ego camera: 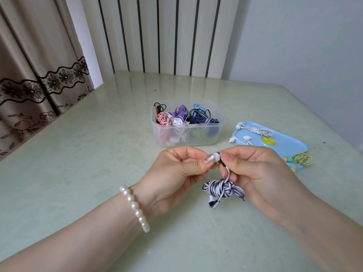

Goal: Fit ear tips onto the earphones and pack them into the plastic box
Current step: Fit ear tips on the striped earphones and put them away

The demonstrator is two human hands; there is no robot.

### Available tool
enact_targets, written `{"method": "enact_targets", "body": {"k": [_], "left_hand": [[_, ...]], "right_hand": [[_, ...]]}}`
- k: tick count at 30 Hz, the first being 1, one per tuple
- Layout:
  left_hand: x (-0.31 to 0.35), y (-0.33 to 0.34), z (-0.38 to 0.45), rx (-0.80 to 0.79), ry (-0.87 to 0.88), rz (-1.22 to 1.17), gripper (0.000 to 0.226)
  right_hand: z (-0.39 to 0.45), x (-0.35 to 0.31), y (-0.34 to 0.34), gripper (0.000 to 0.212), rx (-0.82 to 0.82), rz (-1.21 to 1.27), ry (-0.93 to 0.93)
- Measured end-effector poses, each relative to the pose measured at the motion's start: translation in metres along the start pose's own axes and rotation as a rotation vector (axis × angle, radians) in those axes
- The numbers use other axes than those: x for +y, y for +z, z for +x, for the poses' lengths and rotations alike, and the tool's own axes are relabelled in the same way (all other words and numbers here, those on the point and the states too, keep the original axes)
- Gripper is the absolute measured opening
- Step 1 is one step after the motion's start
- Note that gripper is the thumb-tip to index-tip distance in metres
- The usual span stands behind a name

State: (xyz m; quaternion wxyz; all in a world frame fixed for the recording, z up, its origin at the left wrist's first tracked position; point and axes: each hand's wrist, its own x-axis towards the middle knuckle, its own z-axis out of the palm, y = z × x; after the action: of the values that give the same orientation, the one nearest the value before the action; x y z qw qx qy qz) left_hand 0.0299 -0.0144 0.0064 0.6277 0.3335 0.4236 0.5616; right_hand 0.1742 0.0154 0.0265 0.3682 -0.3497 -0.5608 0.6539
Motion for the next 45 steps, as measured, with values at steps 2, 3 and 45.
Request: {"method": "enact_targets", "body": {"k": [2, 3, 45], "left_hand": [[0.001, -0.001, 0.0, -0.013, -0.018, -0.01, 0.001], [0.001, -0.001, -0.001, -0.015, -0.033, -0.013, 0.001], [0.0, -0.006, -0.002, -0.129, 0.007, 0.371, 0.02]], "right_hand": [[0.0, 0.0, 0.0, 0.016, -0.006, -0.003, 0.012], [0.0, 0.001, -0.001, 0.017, -0.005, -0.018, 0.017], [0.015, -0.004, -0.022, 0.016, 0.077, 0.394, 0.036]]}}
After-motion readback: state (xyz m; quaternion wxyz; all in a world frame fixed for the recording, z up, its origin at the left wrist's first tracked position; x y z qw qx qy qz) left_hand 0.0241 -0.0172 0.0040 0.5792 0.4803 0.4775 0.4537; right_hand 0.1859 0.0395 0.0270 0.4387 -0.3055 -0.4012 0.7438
